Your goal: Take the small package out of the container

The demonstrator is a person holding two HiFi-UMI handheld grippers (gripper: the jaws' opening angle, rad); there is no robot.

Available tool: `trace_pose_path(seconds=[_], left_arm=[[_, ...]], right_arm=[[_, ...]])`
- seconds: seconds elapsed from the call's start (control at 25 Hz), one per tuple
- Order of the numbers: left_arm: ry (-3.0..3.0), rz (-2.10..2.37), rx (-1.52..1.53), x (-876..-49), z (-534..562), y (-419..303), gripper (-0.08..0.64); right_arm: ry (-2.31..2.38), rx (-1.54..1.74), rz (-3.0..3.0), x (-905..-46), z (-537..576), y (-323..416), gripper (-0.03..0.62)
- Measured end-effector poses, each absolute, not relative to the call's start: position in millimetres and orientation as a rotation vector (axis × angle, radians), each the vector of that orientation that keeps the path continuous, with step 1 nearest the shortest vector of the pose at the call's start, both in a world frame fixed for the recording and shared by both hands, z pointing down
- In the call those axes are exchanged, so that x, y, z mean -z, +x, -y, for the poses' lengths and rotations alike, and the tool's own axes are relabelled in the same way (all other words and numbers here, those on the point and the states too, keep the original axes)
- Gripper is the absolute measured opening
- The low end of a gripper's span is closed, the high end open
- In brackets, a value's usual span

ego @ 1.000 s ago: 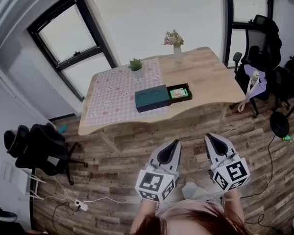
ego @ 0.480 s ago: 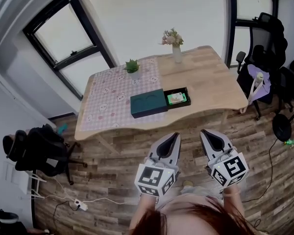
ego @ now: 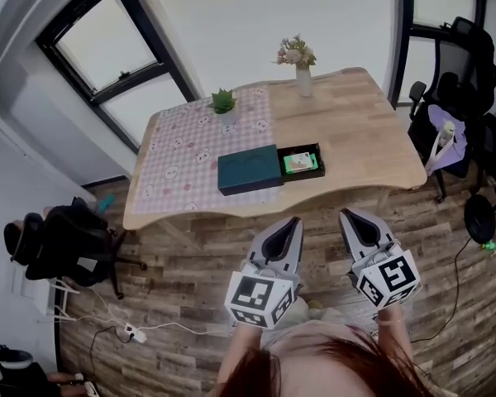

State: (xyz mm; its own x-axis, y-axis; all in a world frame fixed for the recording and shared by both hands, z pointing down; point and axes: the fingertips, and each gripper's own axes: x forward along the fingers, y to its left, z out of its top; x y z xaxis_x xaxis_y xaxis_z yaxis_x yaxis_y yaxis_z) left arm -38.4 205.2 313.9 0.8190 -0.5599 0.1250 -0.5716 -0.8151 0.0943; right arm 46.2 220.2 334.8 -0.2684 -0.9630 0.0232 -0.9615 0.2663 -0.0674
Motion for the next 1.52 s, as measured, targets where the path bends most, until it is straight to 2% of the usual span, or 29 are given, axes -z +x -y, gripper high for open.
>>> trace_pose_path(seconds=[0.76,1.52], left_arm=[[2.856,0.853,-0.138,-329,-65,-13,0.011],[2.825,0.792,-0.165,-346,63,-23,0.011]], right_arm=[[-1.887,0.106,-2.566,-360,-94,56,0.0],[-1.943,0.232,-2.677,-397,24,50,0.005]])
